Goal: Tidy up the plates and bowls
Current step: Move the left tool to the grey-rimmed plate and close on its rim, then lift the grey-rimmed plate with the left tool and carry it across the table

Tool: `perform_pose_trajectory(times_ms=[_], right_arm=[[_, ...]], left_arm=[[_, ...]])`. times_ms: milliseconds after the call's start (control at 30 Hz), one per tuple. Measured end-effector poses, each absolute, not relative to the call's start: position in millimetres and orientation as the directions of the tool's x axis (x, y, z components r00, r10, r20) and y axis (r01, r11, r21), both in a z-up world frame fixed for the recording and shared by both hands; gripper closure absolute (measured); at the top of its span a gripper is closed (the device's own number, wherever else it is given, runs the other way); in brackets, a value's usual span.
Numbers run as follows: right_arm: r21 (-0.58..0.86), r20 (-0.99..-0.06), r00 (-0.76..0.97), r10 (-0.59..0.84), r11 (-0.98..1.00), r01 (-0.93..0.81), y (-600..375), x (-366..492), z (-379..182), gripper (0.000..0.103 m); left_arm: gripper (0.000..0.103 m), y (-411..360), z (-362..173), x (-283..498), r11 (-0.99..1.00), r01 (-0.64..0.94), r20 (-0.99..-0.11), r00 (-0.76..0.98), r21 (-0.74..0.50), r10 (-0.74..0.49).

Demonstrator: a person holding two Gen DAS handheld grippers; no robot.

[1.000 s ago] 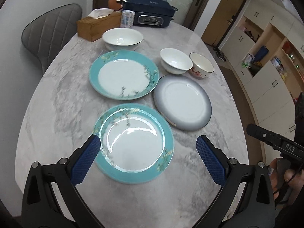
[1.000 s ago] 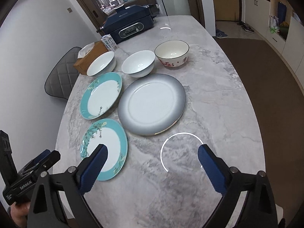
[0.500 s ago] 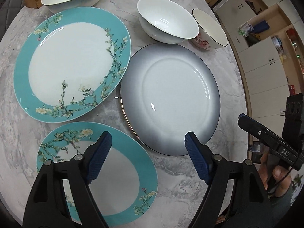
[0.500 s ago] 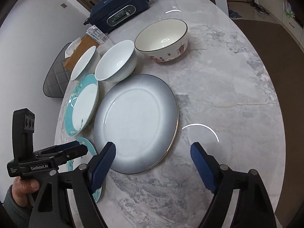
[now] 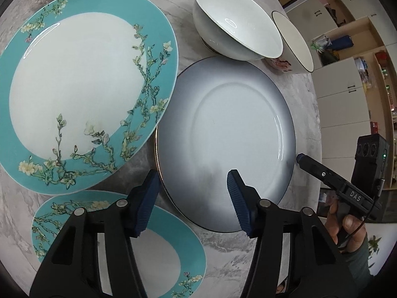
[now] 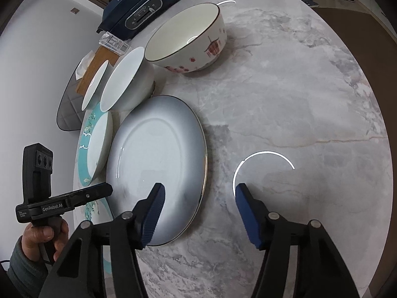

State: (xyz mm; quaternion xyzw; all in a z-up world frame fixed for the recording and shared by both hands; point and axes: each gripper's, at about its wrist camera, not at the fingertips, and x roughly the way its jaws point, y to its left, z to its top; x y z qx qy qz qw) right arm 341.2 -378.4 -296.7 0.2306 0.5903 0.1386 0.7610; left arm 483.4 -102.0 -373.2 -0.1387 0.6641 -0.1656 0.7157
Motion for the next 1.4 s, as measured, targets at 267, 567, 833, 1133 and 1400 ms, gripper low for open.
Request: perform_pose_trajectory(times_ms=[267,567,833,1133,1400], right_arm=[[0.534,-0.822,0.246,0.513,0.846,0.021,-373,354,-303,0.056],[0.524,-0.828,0.224,0.514,0.851,-0.016,-365,364,-303,0.068],[0.502,-0.845,0.209,0.492,0.865,-0.003,-373,364,-307,0.084],[0.496,-0.85,0.209,0.484,0.869,0.002,-372,365,-306,0.084],[0.525,-0.835,0.201,0.512,0.851,0.009,-378,362,-308,0.086]], left_arm=[[0.075,-86,-374,479,0.919,0.034,-0.917,0.065,-0.392,-0.394],[0.081,-70,-373,480,0.92,-0.007,-0.918,0.07,-0.391,-0.39],[0.085,-56,-371,480,0.9,-0.093,-0.904,0.092,-0.426,-0.419],[0.085,-55,-366,476,0.907,-0.044,-0.906,0.091,-0.418,-0.413],[0.087,-59,-365,476,0.901,-0.013,-0.898,0.094,-0.434,-0.431]])
